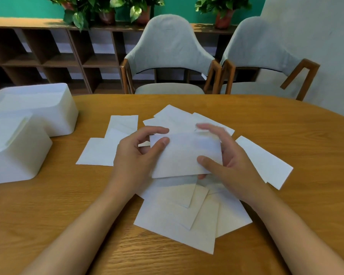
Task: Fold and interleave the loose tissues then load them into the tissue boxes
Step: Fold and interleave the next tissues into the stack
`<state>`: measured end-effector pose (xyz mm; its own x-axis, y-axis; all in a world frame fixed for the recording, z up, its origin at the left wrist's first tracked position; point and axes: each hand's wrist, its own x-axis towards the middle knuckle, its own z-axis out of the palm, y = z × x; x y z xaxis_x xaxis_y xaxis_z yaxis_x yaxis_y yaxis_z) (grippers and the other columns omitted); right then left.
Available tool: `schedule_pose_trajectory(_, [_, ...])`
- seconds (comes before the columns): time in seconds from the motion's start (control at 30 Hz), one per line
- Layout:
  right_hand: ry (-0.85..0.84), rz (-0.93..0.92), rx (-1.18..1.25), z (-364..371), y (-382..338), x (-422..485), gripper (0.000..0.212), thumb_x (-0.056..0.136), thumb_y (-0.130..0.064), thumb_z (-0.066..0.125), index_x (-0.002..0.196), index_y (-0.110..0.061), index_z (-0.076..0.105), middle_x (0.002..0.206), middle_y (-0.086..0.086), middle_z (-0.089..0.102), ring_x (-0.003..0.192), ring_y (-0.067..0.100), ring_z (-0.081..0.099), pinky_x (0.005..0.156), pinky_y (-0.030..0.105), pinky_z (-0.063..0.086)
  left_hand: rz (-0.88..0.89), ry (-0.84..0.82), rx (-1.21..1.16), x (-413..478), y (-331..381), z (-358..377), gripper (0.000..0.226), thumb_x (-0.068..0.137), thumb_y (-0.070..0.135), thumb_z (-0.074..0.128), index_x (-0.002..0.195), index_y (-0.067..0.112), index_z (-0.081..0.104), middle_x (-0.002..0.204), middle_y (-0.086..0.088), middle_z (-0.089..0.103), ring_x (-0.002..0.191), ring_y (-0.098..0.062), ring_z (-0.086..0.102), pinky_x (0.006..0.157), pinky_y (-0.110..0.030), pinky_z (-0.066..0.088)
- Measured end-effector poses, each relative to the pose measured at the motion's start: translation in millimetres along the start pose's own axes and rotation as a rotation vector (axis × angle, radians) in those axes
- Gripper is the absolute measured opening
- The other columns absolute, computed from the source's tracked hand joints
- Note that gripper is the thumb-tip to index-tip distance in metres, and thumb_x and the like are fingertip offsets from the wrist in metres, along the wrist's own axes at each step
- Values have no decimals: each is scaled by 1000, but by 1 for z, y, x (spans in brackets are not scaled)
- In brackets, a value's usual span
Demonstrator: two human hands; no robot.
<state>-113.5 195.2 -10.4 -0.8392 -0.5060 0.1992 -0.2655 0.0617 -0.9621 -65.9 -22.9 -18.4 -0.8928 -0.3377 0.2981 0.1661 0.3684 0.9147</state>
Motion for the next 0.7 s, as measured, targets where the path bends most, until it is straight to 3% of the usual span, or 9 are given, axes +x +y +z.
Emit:
schedule_pose_trajectory(0.1, [31, 26, -28, -2, 4, 2, 34, 99, -3, 59, 111, -29, 77, 116, -28, 67, 107, 2, 62, 67, 22, 59, 8, 32, 6, -2, 0, 2, 32, 95, 29, 73, 125, 36, 66, 109, 6, 62, 76, 4, 61, 66, -18, 49])
schedule_pose_trajectory(0.2, [156, 67, -84, -12, 12, 10, 32, 98, -7, 62, 114, -31, 77, 120, -27, 68, 112, 4, 61, 84, 26, 57, 156, 8, 195, -4, -4, 4, 50, 88, 42, 78, 131, 32, 54, 116, 12, 58, 97, -8, 62, 77, -19, 51])
schedule_pose_trajectory(0.3, [337, 70, -106, -22, 19, 14, 33, 94, -9, 67, 110, -36, 77, 119, -30, 67, 113, -9, 56, 89, 18, 50, 382, -225, 404, -11, -8, 11, 42, 86, 48, 80, 118, 27, 64, 118, 13, 59, 107, -8, 58, 86, -21, 48])
schedule_pose_trajectory(0.4, [426, 66, -155, -24, 24, 17, 26, 93, -18, 71, 110, -36, 77, 116, -33, 66, 113, -8, 56, 94, 25, 54, 390, -425, 526, -16, -12, 19, 52, 85, 59, 77, 129, 33, 66, 132, 20, 62, 125, 0, 52, 105, -29, 45])
schedule_pose_trajectory(0.53, [450, 82, -171, -19, 29, 20, 23, 94, -23, 70, 111, -36, 77, 117, -32, 66, 117, -6, 54, 105, 35, 51, 378, -421, 584, -16, -12, 22, 56, 86, 67, 70, 133, 38, 66, 130, 24, 64, 119, 3, 53, 99, -27, 47])
schedule_pose_trajectory(0.7, [401, 71, -242, -17, 30, 23, 32, 95, -12, 63, 116, -32, 75, 123, -23, 68, 119, -3, 56, 100, 17, 47, 487, -373, 648, -17, -10, 23, 38, 93, 53, 70, 123, 31, 74, 116, 16, 72, 106, -5, 62, 86, -28, 52])
